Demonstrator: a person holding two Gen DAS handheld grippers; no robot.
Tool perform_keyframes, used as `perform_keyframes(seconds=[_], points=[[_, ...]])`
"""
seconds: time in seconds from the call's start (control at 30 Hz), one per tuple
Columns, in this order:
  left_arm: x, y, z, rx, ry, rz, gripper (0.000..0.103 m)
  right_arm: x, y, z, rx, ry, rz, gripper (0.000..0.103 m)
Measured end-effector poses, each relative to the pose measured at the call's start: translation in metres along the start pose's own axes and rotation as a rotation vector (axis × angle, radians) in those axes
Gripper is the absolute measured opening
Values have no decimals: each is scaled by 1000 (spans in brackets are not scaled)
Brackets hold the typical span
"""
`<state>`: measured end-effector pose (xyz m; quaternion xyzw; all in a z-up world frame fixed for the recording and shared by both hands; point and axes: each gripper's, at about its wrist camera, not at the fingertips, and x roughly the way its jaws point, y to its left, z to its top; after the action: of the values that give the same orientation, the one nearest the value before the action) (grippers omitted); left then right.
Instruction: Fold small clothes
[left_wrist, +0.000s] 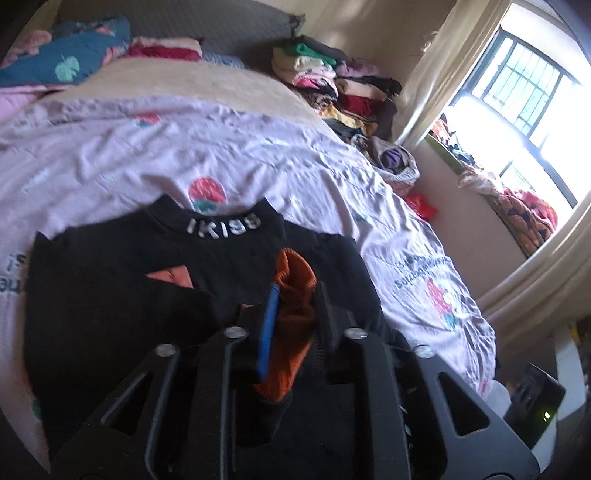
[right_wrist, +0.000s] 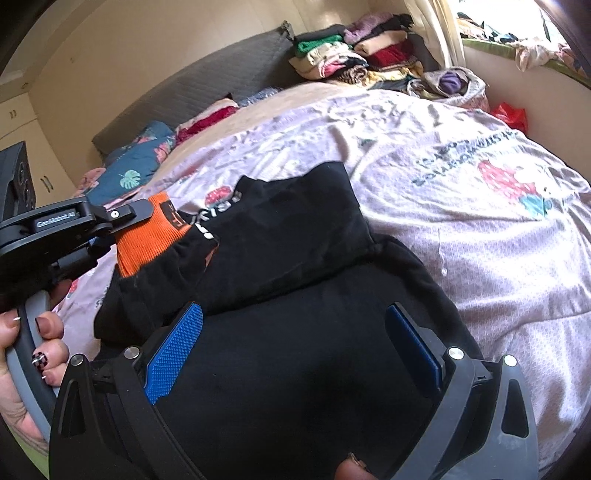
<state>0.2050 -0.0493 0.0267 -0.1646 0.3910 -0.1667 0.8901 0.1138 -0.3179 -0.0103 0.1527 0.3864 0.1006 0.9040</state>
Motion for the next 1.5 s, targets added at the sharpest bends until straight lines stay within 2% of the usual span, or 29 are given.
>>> perform_keyframes(seconds=[0.1,0.2,0.4,0.5,0.57,0.6,0.63,0.67,0.73,0.77,0.8,0.83,0.87,0.9,1.0,1.1,1.17,1.23,1.33,1.5], points=[[0,5,-3,4,25,-9,48,5,-3,-1,13,13,2,98],[-9,20,-4,-7,20,4,59,9,-3,-2,21,28,21,98],[-35,78,-3,-53,-38,238,61,24,12,2,21,84,133,98],[-48,120,-4,-121,-61,358,61,37,22,7,7,111,105,96],[-55,144,-6,-173,-64,381,61,53,25,9,0,143,53,83],[-57,155,-7,-200,-64,394,61,58,26,9,3,148,38,81],[-57,164,-9,-219,-55,405,61,61,26,9,3,149,27,72],[-57,172,-11,-240,-44,395,61,62,27,10,2,146,23,54],[-56,179,-15,-267,-34,360,61,62,29,10,1,141,29,33],[-54,182,-18,-281,-25,336,61,60,29,10,-10,129,34,15],[-51,184,-18,-293,-18,316,61,57,31,10,-17,117,61,13],[-49,185,-20,-302,-14,298,59,51,34,12,-27,93,76,12],[-46,183,-21,-298,-9,285,44,46,37,15,-43,76,81,11],[-43,181,-22,-289,-6,286,21,40,44,21,-81,46,96,11],[-37,180,-23,-289,-7,286,7,24,62,42,-197,-29,117,10],[-42,181,-22,-289,-32,282,6,14,73,62,-288,-104,112,10],[-41,178,-22,-270,-28,288,6,16,76,67,-361,-134,68,10],[-38,176,-23,-254,-21,299,6,33,71,68,-386,-81,-2,10],[-34,171,-23,-225,-15,319,6,54,57,62,-340,-4,-16,10],[-31,172,-24,-217,-10,331,7,74,41,52,-283,55,-28,10]])
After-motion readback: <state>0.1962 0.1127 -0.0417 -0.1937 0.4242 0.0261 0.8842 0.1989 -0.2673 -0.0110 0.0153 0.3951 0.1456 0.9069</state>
